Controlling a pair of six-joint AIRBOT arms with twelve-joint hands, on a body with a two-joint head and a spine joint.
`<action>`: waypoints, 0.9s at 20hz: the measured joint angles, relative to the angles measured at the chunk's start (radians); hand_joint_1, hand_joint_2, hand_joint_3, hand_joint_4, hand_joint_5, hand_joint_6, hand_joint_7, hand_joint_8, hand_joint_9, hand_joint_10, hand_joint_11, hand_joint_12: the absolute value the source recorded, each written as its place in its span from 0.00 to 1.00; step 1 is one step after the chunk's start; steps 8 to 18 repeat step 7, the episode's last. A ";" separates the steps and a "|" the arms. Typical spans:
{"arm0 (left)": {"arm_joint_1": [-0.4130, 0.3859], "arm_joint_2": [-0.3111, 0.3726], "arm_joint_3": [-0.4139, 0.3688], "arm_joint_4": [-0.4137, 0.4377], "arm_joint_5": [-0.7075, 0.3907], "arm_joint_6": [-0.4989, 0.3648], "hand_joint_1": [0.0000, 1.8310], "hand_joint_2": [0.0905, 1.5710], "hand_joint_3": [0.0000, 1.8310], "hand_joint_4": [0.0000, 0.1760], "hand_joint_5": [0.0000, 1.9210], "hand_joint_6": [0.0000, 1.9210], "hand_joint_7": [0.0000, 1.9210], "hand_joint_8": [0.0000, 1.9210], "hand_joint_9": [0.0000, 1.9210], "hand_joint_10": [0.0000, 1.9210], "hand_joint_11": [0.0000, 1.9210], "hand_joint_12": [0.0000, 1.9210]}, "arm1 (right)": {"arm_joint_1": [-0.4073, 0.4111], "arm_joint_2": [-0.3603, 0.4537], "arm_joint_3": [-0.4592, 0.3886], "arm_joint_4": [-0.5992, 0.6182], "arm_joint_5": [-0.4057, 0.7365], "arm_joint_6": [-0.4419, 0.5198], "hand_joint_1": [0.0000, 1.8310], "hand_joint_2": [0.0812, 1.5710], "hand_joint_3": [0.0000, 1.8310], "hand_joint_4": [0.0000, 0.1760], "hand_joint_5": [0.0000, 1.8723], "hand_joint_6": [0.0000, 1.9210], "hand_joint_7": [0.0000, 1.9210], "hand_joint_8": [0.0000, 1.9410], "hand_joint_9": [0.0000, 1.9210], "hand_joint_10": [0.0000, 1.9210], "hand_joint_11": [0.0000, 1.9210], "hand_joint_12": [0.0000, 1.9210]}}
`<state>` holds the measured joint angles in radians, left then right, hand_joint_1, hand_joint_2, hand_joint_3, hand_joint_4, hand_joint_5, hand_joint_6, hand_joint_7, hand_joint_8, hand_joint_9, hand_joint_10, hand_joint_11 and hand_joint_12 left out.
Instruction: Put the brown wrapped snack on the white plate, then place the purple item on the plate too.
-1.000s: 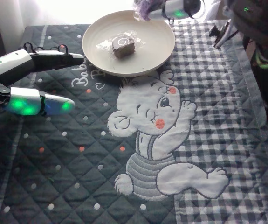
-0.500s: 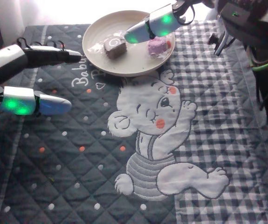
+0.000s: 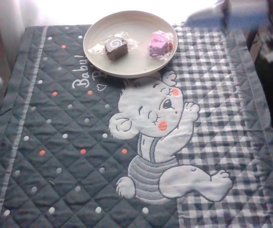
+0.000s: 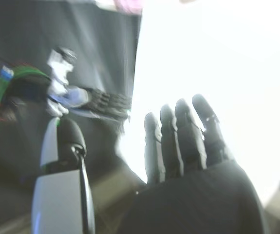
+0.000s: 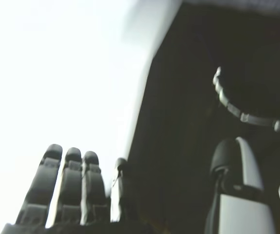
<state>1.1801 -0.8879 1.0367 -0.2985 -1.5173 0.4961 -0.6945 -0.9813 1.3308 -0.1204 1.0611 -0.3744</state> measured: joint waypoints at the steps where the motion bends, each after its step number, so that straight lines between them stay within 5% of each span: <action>1: 0.009 0.000 -0.004 -0.002 -0.031 -0.030 0.26 0.65 0.01 0.21 0.15 0.00 0.19 0.00 0.22 0.01 0.00 0.62 | -0.062 0.018 -0.028 0.043 0.037 -0.002 0.38 0.46 0.00 1.00 0.01 0.00 0.05 0.00 0.02 0.00 0.00 0.00; 3: 0.011 -0.015 -0.007 0.004 -0.104 -0.104 0.17 0.73 0.01 0.17 0.13 0.00 0.15 0.00 0.17 0.00 0.00 0.53 | -0.305 0.070 -0.134 0.255 0.283 -0.006 0.37 0.49 0.00 1.00 0.03 0.00 0.08 0.00 0.04 0.01 0.00 0.00; 6: 0.011 -0.063 -0.002 -0.002 -0.094 -0.134 0.14 0.74 0.00 0.00 0.08 0.00 0.12 0.00 0.16 0.00 0.00 0.46 | -0.513 0.090 -0.225 0.466 0.552 -0.009 0.34 0.54 0.01 1.00 0.04 0.00 0.09 0.00 0.05 0.00 0.02 0.01; 18: 0.012 -0.071 -0.002 -0.003 -0.090 -0.143 0.11 0.74 0.00 0.00 0.07 0.00 0.13 0.00 0.18 0.00 0.00 0.51 | -0.534 0.088 -0.239 0.491 0.572 -0.009 0.33 0.55 0.00 1.00 0.04 0.00 0.11 0.01 0.07 0.01 0.03 0.02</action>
